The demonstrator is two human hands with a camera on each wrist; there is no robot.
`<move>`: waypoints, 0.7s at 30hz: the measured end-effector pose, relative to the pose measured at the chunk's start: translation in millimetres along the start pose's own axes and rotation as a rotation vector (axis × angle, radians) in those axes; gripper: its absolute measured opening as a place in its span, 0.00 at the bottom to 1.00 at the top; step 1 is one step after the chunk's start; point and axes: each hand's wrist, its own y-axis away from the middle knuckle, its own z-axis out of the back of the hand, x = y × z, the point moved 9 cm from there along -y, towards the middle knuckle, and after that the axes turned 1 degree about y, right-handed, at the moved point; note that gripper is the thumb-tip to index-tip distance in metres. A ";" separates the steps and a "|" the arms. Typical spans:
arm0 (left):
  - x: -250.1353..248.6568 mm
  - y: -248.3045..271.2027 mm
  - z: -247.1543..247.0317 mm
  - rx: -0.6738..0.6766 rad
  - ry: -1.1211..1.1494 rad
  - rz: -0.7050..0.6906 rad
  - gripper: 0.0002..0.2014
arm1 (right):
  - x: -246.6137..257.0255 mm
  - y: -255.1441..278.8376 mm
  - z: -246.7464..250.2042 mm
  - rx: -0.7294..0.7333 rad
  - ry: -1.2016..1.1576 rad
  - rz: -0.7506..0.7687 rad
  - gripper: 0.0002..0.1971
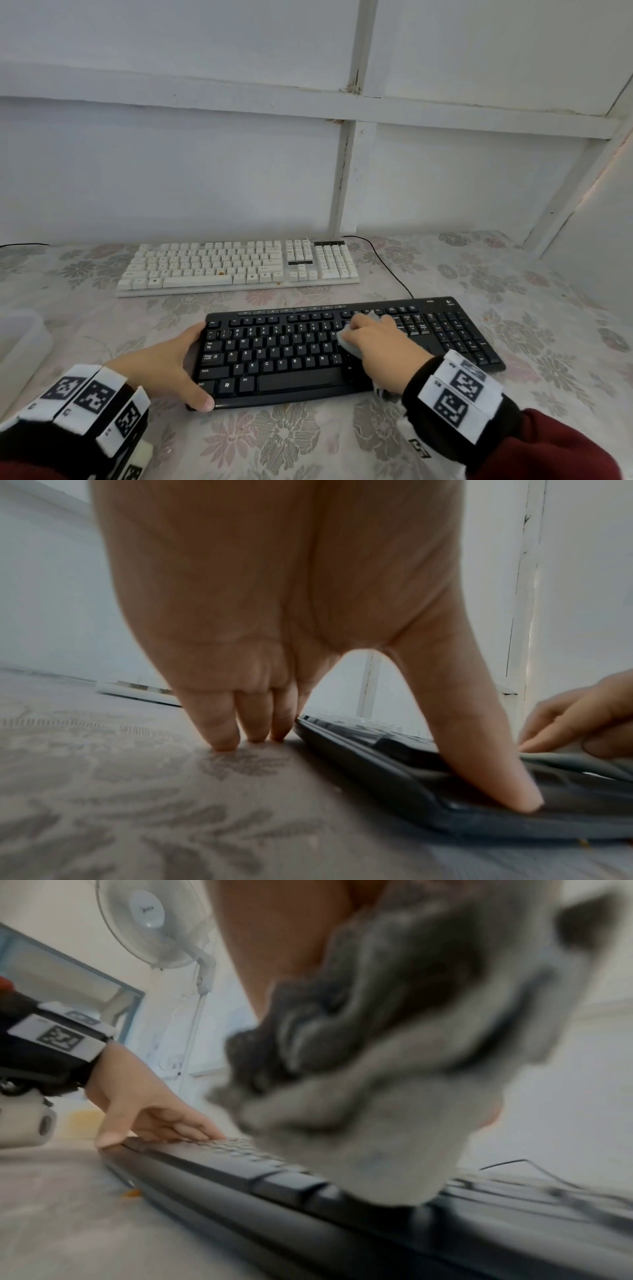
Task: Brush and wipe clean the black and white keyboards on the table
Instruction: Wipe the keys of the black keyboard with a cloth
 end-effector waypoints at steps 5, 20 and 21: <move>-1.7 0.1 -0.3 0.002 0.006 -0.010 0.71 | -50.6 9.7 1.4 -0.019 0.029 -0.138 0.17; -1.9 -1.2 -0.8 0.002 0.029 -0.029 0.68 | -146.0 24.9 -3.9 -0.075 0.141 -0.242 0.18; -2.1 -1.3 -0.7 0.001 0.025 -0.033 0.68 | -150.8 24.5 -4.2 -0.080 0.134 -0.245 0.17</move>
